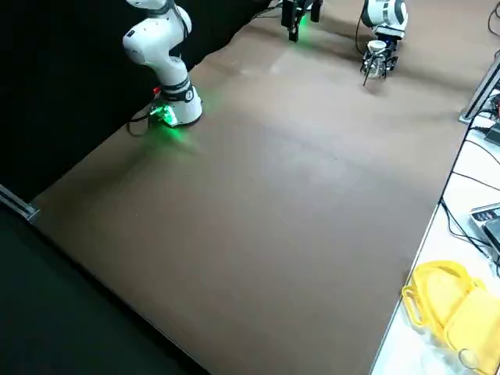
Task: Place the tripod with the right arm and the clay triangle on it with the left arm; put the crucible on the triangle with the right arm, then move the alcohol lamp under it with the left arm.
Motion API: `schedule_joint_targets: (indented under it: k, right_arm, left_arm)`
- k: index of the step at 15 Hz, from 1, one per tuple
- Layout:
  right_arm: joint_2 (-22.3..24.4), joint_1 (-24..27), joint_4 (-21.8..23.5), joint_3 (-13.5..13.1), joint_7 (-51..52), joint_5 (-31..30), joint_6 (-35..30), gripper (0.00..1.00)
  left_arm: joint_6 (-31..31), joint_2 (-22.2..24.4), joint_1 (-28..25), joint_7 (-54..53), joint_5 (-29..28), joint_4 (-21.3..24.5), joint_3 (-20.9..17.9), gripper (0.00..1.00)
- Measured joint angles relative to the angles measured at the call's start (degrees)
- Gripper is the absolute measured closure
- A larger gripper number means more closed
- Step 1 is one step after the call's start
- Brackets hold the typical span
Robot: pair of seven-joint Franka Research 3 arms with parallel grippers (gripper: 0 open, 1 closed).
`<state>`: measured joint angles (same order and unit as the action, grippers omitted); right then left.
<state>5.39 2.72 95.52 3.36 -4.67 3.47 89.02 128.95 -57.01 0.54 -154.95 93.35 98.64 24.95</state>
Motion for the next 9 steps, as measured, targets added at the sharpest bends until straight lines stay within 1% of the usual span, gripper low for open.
schedule_joint_targets:
  k: [7, 9]
  right_arm:
    - [0.00, -0.01, 0.01, 0.00, 0.00, 0.00, 0.00, 0.00]
    - [0.00, -0.02, 0.01, 0.00, 0.00, 0.00, 0.00, 0.00]
  left_arm:
    - [-0.19, 0.00, -0.66, -0.01, 0.00, -0.05, -0.02, 0.19]
    - [-0.31, 0.00, -1.17, -0.05, 0.00, -0.05, -0.04, 0.16]
